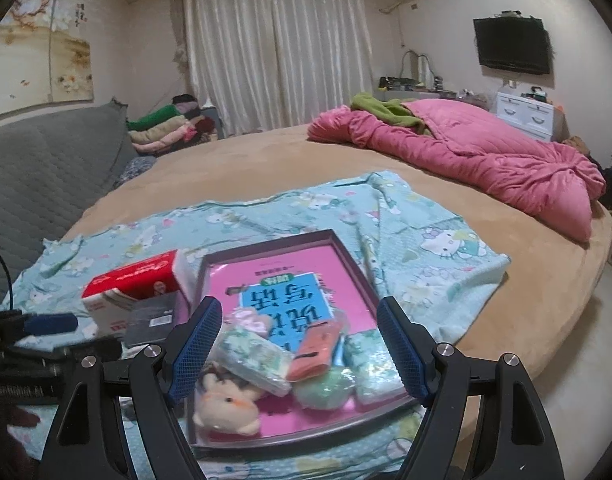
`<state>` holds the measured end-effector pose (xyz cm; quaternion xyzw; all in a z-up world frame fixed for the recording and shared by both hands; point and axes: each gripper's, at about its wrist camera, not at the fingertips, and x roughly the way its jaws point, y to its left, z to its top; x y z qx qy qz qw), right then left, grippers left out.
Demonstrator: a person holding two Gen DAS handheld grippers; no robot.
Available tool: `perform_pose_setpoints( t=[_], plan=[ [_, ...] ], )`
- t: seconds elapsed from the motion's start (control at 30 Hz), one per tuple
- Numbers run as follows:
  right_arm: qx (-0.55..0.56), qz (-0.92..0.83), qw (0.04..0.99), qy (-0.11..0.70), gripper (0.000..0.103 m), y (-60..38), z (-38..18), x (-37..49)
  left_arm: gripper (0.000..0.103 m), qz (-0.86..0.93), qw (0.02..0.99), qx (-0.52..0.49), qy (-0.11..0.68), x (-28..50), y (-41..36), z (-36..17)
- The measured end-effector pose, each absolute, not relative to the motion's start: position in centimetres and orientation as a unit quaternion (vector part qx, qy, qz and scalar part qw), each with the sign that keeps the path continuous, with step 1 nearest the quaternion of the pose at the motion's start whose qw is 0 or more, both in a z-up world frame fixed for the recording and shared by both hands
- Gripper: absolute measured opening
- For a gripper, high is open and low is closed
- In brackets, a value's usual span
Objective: Organize soft objects
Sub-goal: 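Lift both open tools away from the tray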
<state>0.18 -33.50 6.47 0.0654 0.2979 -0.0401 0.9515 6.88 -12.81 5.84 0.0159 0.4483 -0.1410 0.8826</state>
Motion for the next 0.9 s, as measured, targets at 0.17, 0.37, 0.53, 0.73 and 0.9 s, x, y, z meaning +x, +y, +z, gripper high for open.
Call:
perform_pose_setpoints(
  t=[0.17, 0.37, 0.53, 0.73, 0.9],
  plan=[
    [0.056, -0.018, 0.953, 0.297, 0.081, -31.8, 7.1, 0.0, 0.082, -0.117, 0.888, -0.01, 0.445, 7.4, -9.5, 6.7],
    [0.052, 0.009, 0.953, 0.299, 0.081, -30.1, 7.8, -0.2, 0.083, -0.092, 0.89, -0.024, 0.446, 7.3, -6.6, 6.9],
    [0.058, 0.034, 0.949, 0.307, 0.081, -28.7, 8.2, -0.4, 0.082, -0.077, 0.893, -0.03, 0.442, 6.9, -4.6, 7.3],
    [0.061, 0.054, 0.943, 0.323, 0.081, -27.0, 8.3, -0.5, 0.083, -0.064, 0.897, -0.039, 0.435, 6.6, -2.6, 7.8],
    [0.064, 0.061, 0.938, 0.334, 0.081, -25.8, 8.2, -0.6, 0.083, -0.058, 0.898, -0.045, 0.433, 6.2, -1.2, 7.9]
  ],
)
